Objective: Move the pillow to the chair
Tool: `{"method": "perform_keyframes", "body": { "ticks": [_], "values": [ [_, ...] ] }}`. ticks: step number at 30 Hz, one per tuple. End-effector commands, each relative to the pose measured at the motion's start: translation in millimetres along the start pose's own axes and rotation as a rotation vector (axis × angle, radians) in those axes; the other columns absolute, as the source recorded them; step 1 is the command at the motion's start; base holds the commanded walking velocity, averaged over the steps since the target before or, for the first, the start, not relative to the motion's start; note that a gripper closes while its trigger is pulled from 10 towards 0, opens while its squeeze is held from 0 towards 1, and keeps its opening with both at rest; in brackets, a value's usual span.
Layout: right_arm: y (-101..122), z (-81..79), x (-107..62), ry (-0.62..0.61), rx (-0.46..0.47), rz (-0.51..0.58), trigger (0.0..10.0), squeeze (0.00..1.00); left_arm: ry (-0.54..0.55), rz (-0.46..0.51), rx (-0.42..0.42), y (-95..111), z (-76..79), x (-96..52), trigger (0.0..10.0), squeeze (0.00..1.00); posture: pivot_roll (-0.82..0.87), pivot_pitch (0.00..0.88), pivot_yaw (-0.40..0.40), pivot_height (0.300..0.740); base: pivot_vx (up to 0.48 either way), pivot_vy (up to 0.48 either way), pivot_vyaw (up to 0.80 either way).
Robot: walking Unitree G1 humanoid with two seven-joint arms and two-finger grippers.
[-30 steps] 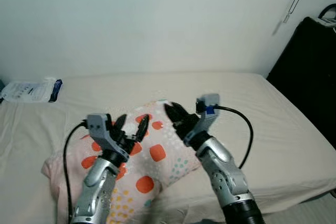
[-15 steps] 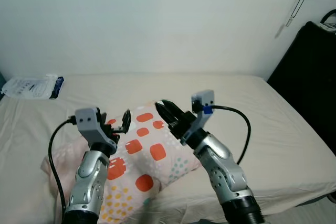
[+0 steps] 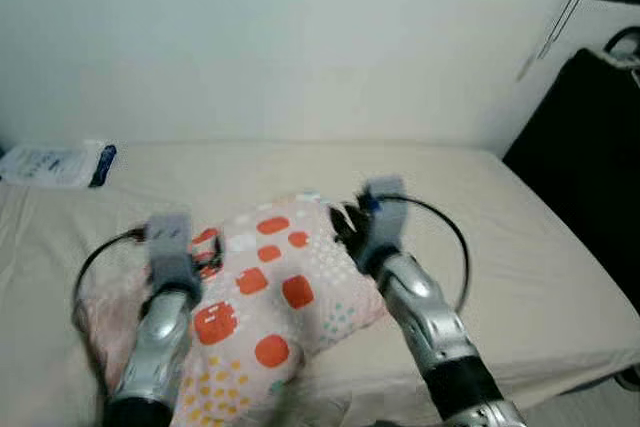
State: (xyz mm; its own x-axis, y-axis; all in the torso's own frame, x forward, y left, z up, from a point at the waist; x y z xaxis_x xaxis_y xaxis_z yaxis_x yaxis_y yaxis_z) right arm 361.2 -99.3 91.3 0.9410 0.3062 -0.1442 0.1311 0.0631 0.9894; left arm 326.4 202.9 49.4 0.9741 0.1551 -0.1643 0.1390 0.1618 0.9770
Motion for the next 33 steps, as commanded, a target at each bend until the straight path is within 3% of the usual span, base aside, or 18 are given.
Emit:
{"method": "perform_keyframes", "body": {
  "ticks": [1,5,10,12,14,17,22,23,24,29,30,31,33],
  "values": [
    [-1.9,-0.5,0.1,-0.004,0.002,-0.013,10.0,0.0,-0.012,-0.009,0.019,-0.4,4.3,0.9,10.0,0.0,0.08,0.0,-0.104,0.74,0.0,0.0,0.0],
    [-7.1,0.7,-3.8,0.015,-0.003,-0.012,10.0,0.0,-0.047,-0.025,-0.008,-4.7,20.0,1.5,10.0,0.0,0.09,0.0,-0.112,0.74,0.0,0.0,0.0],
    [-19.6,-2.1,-1.0,0.018,-0.021,-0.04,10.0,0.0,-0.048,-0.051,-0.005,-14.4,27.3,2.8,10.0,0.0,0.08,0.0,-0.091,0.74,0.0,0.0,0.0],
    [-32.6,3.6,-2.5,-0.009,-0.087,-0.098,10.0,0.0,-0.058,-0.093,0.072,-26.9,27.8,-1.0,10.0,0.0,0.09,0.0,-0.102,0.74,0.0,0.0,0.0],
    [-32.6,3.6,-2.5,-0.009,-0.087,-0.098,10.0,0.0,-0.058,-0.093,0.072,-26.9,27.8,-1.0,10.0,0.0,0.09,0.0,-0.102,0.74,0.0,0.0,0.0],
    [-33.6,8.9,-5.5,-0.022,-0.08,-0.098,10.0,0.0,-0.164,-0.028,0.111,-15.6,38.3,-6.1,10.0,0.0,0.09,0.0,-0.104,0.74,0.0,0.0,0.0],
    [-48.3,16.8,-8.9,-0.057,-0.062,-0.149,10.0,0.0,-0.098,-0.058,0.146,-23.9,21.3,-6.2,10.0,0.0,0.1,0.0,-0.096,0.74,0.0,0.0,0.0],
    [-52.4,25.4,-10.9,-0.103,-0.037,-0.166,10.0,0.0,-0.057,-0.078,0.172,-28.0,14.8,-7.7,10.0,0.0,0.12,0.0,-0.105,0.74,0.0,0.0,0.0],
    [-47.5,28.9,-11.2,-0.117,-0.004,-0.144,10.0,0.0,-0.109,-0.052,0.152,-21.9,23.8,-9.4,10.0,0.0,0.13,0.0,-0.115,0.74,0.0,0.0,0.0],
    [-46.1,27.9,-10.4,-0.115,0.004,-0.127,10.0,0.0,-0.188,-0.01,0.147,-16.2,33.4,-11.8,10.0,0.0,0.13,0.0,-0.111,0.74,0.0,0.0,0.0],
    [-49.1,25.4,-10.6,-0.103,-0.018,-0.134,10.0,0.0,-0.136,-0.039,0.144,-24.0,25.0,-11.5,10.0,0.0,0.1,0.0,-0.076,0.74,0.0,0.0,0.0],
    [-49.1,25.4,-10.6,-0.103,-0.018,-0.134,10.0,0.0,-0.136,-0.039,0.144,-24.0,25.0,-11.5,10.0,0.0,0.1,0.0,-0.076,0.74,0.0,0.0,0.0],
    [-47.2,21.0,-13.0,-0.064,-0.102,-0.132,10.0,0.0,-0.058,-0.092,0.147,-34.4,15.4,-12.8,10.0,0.0,0.1,0.0,-0.08,0.74,0.0,0.0,0.0]
  ]
}}
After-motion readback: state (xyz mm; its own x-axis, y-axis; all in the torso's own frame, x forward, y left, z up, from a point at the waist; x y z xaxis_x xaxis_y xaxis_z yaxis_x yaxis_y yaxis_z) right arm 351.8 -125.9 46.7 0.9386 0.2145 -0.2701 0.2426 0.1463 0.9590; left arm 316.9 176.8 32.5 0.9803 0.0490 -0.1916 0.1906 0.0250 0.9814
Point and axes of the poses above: a point about 5 cm out from each wrist's last joint towards the gripper, its own x axis pointing out of the wrist towards the gripper, its own y axis along the axis of the wrist's last joint, z = x × y, the point moved 4 cm from there along x, pointing out of the wrist towards the gripper, and after that the axes turned 7 degrees about -x, right-handed, at the moved point
